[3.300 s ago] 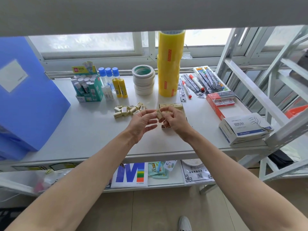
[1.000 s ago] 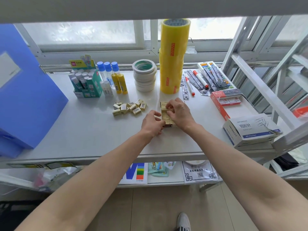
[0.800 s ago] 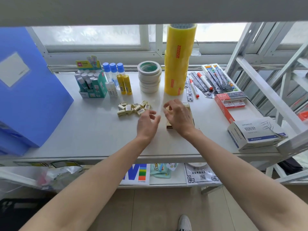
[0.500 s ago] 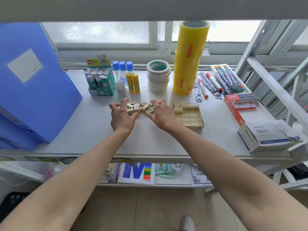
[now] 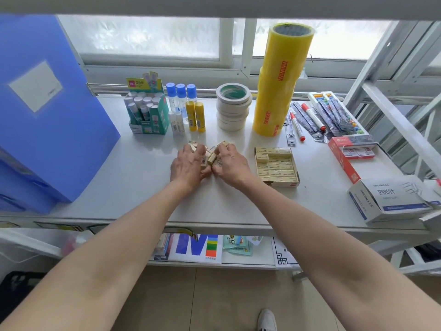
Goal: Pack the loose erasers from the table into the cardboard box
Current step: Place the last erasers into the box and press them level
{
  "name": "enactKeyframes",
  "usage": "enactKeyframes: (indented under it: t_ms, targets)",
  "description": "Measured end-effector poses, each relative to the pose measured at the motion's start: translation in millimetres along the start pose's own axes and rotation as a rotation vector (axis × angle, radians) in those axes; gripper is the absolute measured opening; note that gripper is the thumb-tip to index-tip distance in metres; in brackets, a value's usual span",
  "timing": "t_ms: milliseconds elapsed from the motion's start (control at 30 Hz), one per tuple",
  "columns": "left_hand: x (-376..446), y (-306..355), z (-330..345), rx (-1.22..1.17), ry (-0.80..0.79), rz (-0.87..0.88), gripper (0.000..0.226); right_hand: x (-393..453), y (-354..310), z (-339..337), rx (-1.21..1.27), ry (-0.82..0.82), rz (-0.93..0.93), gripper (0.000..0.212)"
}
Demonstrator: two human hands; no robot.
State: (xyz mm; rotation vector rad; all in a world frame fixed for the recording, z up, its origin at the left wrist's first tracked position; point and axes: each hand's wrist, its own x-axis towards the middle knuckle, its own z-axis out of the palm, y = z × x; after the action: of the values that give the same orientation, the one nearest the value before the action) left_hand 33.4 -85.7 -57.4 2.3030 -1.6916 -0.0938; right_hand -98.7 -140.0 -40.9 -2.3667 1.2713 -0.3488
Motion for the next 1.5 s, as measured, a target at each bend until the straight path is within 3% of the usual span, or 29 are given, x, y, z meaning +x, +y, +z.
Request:
enactKeyframes:
  t_ms: [167, 400, 733, 833, 1033, 1200, 1500]
  targets:
    - [6.5, -4.2, -1.3, 0.049, -0.060, 0.090, 0.063, 0.6, 0.5, -2.2, 0.001, -0.048, 0.012, 0.043]
    - [10.1, -6.7, -4.9, 0.027, -0.107, 0.110, 0.060, 0.2, 2.1, -4.4, 0.006, -0.085, 0.031, 0.044]
    - [-2.9, -8.7, -0.3, 0.051, -0.076, 0.367, 0.068, -7.3, 8.7, -16.2, 0.136, -0.216, -0.072, 0.049]
    - [-6.5, -7.1, 0.3, 0.031, -0.063, 0.346, 0.069, -11.9, 9.9, -21.6, 0.184, -0.252, -0.096, 0.062]
    - [-13.6, -3.5, -0.1, -0.009, 0.013, 0.321, 0.054, -16.2, 11.2, -28.1, 0.132, -0.206, -0.072, 0.040]
    - [-22.5, -0.2, 2.8, -0.075, 0.100, 0.291, 0.042, -19.5, 10.3, -18.2, 0.113, -0.096, -0.015, 0.036]
    - [-24.6, 24.3, 3.5, -0.005, 0.006, 0.121, 0.057, -25.6, 6.0, -14.3, 0.126, -0.019, 0.038, 0.031]
